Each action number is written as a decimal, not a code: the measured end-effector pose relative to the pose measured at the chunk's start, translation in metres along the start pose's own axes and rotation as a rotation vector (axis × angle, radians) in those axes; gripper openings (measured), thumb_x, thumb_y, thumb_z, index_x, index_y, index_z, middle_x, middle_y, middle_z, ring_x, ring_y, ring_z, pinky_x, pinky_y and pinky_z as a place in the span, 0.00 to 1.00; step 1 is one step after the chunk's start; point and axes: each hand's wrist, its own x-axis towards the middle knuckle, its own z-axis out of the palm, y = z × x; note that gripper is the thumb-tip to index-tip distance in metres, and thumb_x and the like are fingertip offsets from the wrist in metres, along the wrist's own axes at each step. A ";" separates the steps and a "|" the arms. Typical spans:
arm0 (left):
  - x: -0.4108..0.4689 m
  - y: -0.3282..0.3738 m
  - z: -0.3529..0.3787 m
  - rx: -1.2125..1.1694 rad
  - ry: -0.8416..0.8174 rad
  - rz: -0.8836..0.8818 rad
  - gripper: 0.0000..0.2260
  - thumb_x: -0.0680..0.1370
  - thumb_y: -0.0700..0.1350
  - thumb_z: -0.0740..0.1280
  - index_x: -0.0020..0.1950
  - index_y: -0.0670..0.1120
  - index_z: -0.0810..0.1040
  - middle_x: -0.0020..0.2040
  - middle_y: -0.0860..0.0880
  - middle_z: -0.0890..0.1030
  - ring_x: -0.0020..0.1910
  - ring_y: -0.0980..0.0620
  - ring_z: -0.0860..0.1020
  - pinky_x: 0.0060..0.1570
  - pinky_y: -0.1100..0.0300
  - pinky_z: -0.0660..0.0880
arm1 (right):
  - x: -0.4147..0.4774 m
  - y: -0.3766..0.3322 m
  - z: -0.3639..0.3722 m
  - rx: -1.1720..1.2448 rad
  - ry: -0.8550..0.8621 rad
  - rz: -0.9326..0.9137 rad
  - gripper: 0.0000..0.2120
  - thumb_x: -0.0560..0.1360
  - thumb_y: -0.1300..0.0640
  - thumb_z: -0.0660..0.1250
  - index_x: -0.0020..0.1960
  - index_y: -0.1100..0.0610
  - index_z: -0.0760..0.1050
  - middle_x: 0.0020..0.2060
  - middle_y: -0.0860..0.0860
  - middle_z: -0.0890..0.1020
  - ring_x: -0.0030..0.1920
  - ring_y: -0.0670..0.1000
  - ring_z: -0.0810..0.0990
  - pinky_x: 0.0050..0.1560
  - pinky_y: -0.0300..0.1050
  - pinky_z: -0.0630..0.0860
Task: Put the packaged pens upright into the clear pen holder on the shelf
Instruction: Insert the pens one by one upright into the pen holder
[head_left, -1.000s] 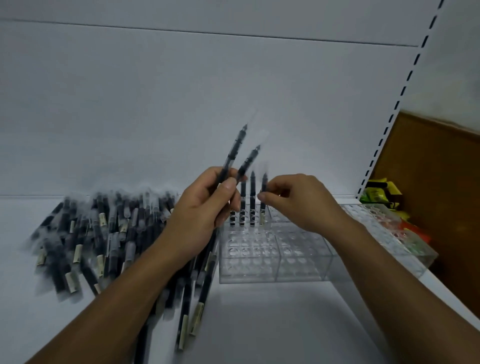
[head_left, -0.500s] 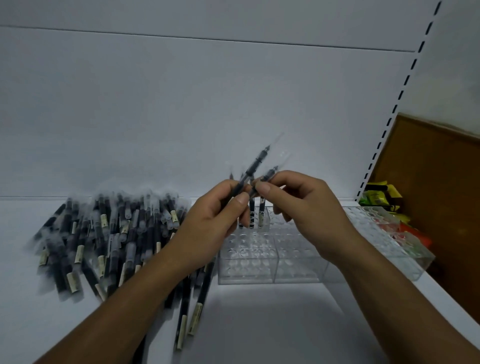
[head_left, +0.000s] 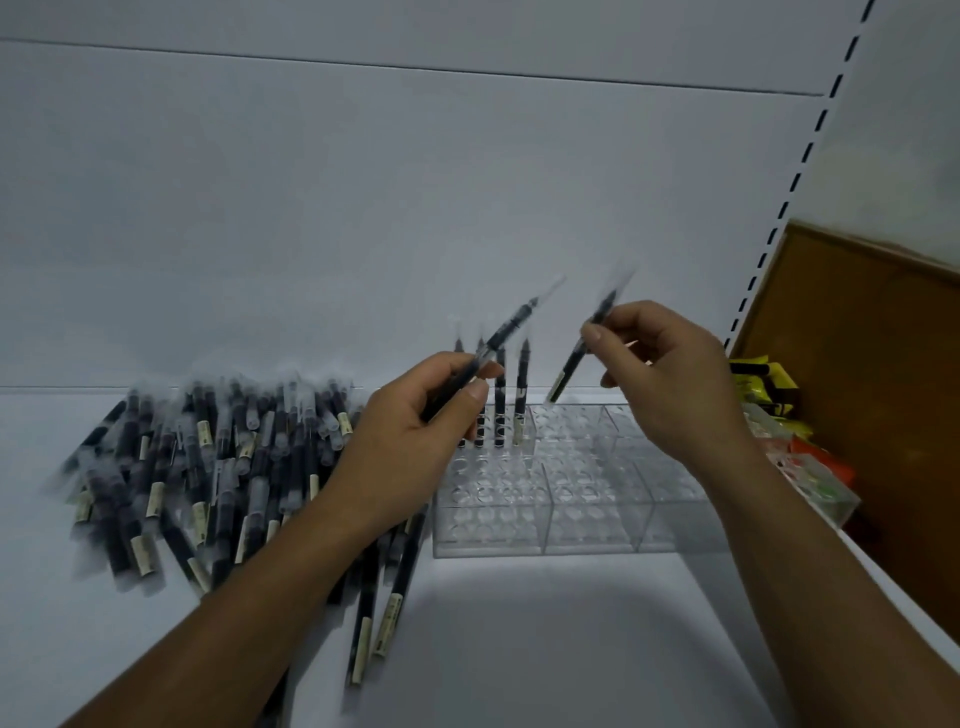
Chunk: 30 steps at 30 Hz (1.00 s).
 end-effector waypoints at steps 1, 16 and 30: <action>0.000 0.000 0.000 0.007 -0.007 0.000 0.08 0.80 0.45 0.63 0.55 0.55 0.80 0.33 0.60 0.77 0.36 0.59 0.75 0.38 0.69 0.72 | 0.000 0.001 0.002 -0.029 -0.018 -0.006 0.02 0.77 0.53 0.69 0.45 0.49 0.78 0.39 0.43 0.82 0.33 0.42 0.80 0.34 0.30 0.73; -0.003 0.000 0.003 0.118 -0.014 -0.003 0.08 0.80 0.45 0.64 0.55 0.55 0.80 0.36 0.58 0.80 0.37 0.61 0.78 0.38 0.69 0.73 | -0.001 0.007 0.003 -0.310 -0.210 0.028 0.07 0.75 0.46 0.69 0.52 0.45 0.80 0.39 0.36 0.80 0.39 0.40 0.78 0.43 0.39 0.74; -0.007 0.000 0.004 0.477 -0.236 0.029 0.15 0.78 0.58 0.64 0.64 0.61 0.74 0.61 0.63 0.76 0.61 0.65 0.71 0.62 0.59 0.69 | -0.011 -0.027 0.001 0.502 -0.204 0.092 0.03 0.78 0.60 0.66 0.47 0.58 0.79 0.42 0.52 0.85 0.34 0.45 0.80 0.33 0.38 0.75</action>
